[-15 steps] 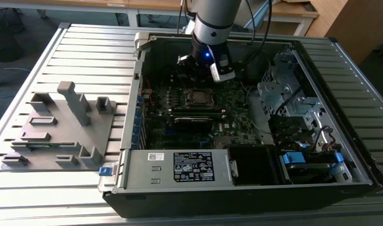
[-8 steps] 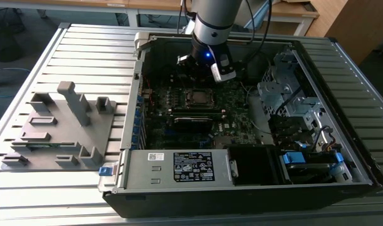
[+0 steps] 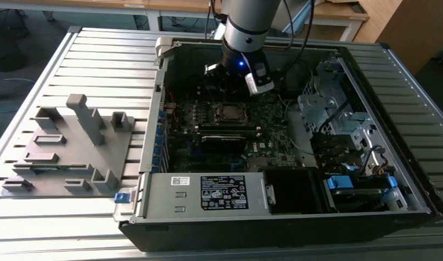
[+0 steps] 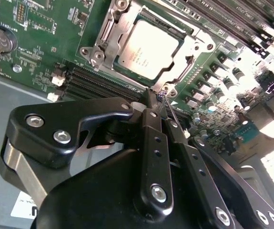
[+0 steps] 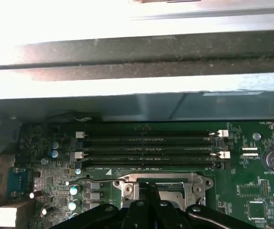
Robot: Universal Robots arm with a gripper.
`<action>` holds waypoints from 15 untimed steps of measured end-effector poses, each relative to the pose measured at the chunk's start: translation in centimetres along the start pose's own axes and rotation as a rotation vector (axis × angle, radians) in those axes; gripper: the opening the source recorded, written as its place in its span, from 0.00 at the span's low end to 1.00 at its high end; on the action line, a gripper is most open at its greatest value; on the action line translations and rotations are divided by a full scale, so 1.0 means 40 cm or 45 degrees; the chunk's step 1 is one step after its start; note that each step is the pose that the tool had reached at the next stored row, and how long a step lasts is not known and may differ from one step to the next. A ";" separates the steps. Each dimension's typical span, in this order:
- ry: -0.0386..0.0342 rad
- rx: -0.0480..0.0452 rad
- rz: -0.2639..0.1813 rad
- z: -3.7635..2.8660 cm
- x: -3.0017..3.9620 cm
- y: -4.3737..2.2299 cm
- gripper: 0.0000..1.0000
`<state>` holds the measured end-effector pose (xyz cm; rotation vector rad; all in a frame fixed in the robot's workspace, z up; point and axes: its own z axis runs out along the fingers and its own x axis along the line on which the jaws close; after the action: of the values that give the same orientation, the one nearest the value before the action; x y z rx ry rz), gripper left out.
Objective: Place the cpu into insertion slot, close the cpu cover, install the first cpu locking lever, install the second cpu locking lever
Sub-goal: 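Close the cpu cover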
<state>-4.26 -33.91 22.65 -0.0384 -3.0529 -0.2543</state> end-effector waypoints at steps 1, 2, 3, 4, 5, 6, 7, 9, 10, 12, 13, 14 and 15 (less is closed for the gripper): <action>0.0014 -0.001 -0.008 0.000 0.000 0.000 0.10; 0.0025 -0.001 -0.015 0.000 0.000 0.000 0.10; 0.0027 -0.001 -0.016 0.000 0.000 0.000 0.10; 0.0028 -0.001 -0.016 0.000 0.000 0.000 0.10; 0.0015 0.001 -0.017 0.000 0.000 0.000 0.10; -0.0015 0.007 -0.016 0.000 0.000 0.000 0.10; -0.0052 0.015 -0.015 0.000 0.000 0.000 0.10; -0.0133 0.032 -0.012 0.000 0.000 0.000 0.10; -0.0179 0.039 -0.011 0.000 0.000 0.000 0.10; -0.0295 0.052 -0.008 0.000 0.000 0.000 0.10; -0.0366 0.057 -0.007 0.000 0.000 0.000 0.10; -0.0441 0.062 -0.007 0.000 0.000 0.000 0.10; -0.0521 0.066 -0.006 0.000 0.000 0.000 0.10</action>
<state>-4.27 -33.92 22.65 -0.0334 -3.0990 -0.1773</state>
